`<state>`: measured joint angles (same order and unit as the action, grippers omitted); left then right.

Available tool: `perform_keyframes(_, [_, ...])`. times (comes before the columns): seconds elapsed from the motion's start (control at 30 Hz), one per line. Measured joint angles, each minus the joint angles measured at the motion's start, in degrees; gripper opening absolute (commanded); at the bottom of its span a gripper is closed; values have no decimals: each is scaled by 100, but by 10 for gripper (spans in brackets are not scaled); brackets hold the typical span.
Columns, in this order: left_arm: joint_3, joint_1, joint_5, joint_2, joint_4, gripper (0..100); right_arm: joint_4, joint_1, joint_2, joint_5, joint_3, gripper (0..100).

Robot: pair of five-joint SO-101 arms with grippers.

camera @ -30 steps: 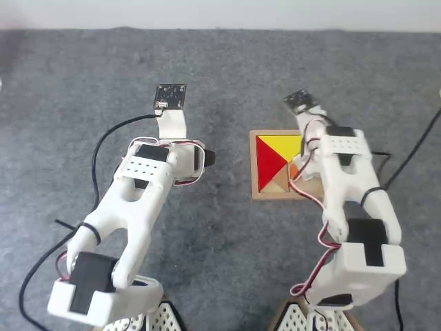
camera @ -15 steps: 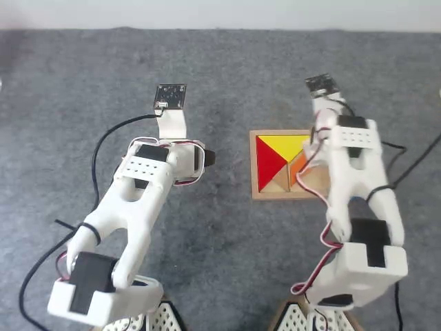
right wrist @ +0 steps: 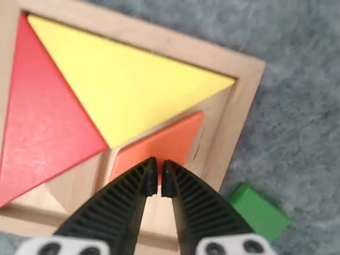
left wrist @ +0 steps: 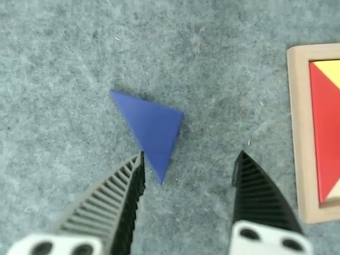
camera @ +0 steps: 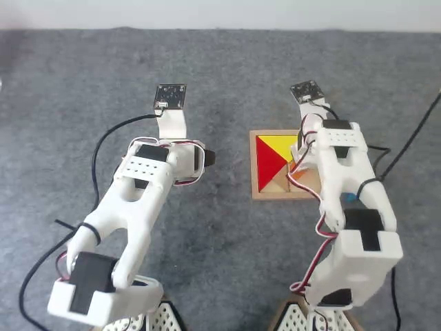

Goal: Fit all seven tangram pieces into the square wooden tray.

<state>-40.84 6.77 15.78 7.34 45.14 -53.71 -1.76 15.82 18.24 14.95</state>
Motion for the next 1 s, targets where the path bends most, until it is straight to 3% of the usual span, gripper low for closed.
perform_keyframes(0.27, [0, 0, 0, 0, 0, 254, -9, 545, 774, 26, -1125, 55])
perform_keyframes(0.63, [0, 0, 0, 0, 0, 254, -1099, 607, 387, -193, -1521, 56])
perform_keyframes(0.8, [0, 0, 0, 0, 0, 254, -1354, 35, -378, -264, -1020, 56])
perform_keyframes(1.0, [0, 0, 0, 0, 0, 254, -554, -985, -765, -308, 510, 111])
